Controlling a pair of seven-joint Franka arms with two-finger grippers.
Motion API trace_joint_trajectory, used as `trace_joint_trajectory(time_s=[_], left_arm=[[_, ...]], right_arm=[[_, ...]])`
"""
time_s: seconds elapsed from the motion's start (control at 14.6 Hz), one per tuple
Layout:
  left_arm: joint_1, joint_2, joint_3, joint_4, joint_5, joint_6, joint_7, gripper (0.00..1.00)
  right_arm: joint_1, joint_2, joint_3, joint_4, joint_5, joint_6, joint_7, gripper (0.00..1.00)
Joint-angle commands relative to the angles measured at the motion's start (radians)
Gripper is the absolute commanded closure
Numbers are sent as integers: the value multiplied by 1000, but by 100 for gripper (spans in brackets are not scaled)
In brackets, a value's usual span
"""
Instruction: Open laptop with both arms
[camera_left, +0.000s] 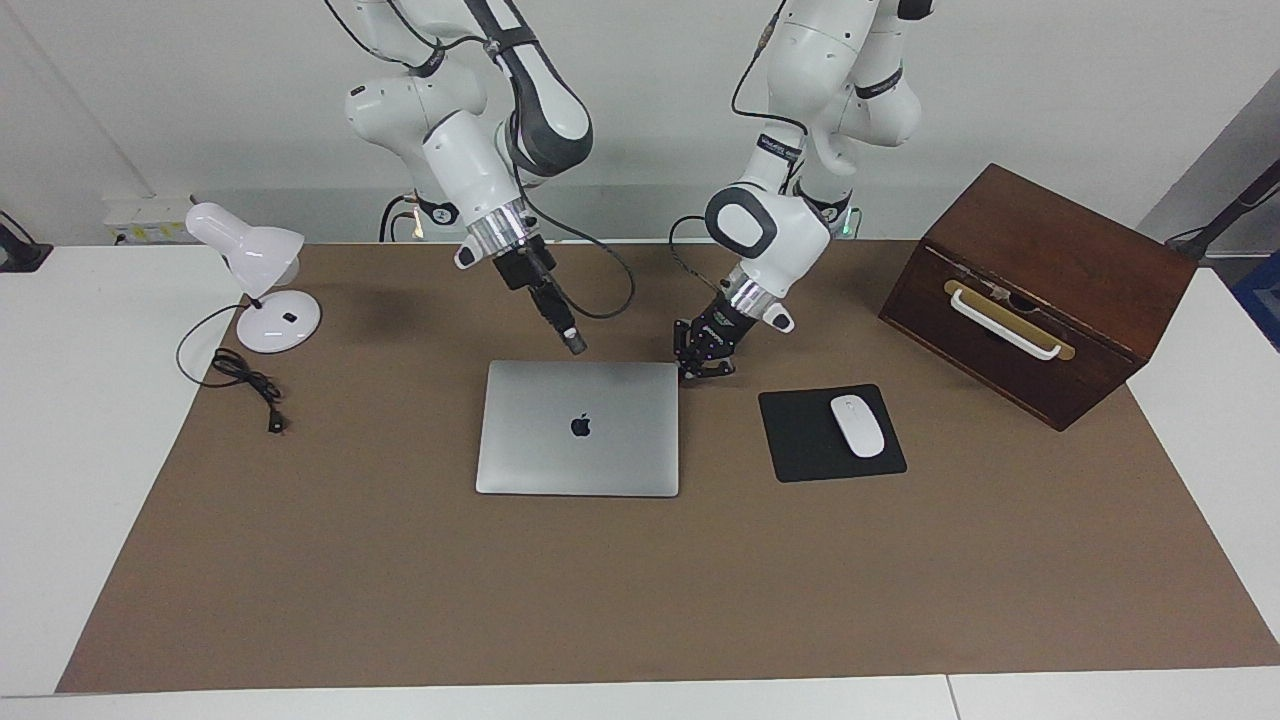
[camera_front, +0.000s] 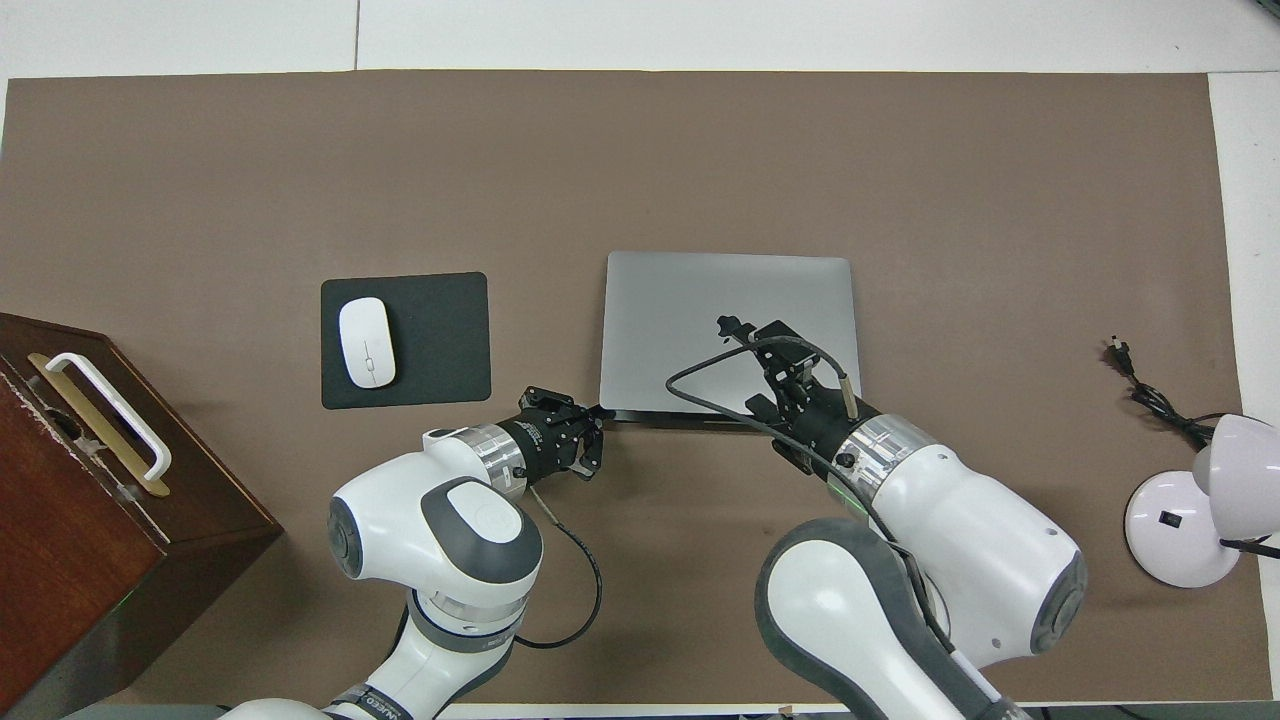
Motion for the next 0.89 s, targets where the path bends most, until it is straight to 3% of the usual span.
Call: trace_joint_trajectory(time_s=[0.0,0.41,0.82], left_arm=[[-29,39,12,59,-30,30,23,100],[-33,45,11,73,-26,36,23,100],[-55,99,11,95,-23,54,25,100]], right_arm=[[9,-41,9,-67,17,-19,20,0],[13,-47,24,-117,17,-59,28,0],[13,-45,23,-119,17,-65,28,0]])
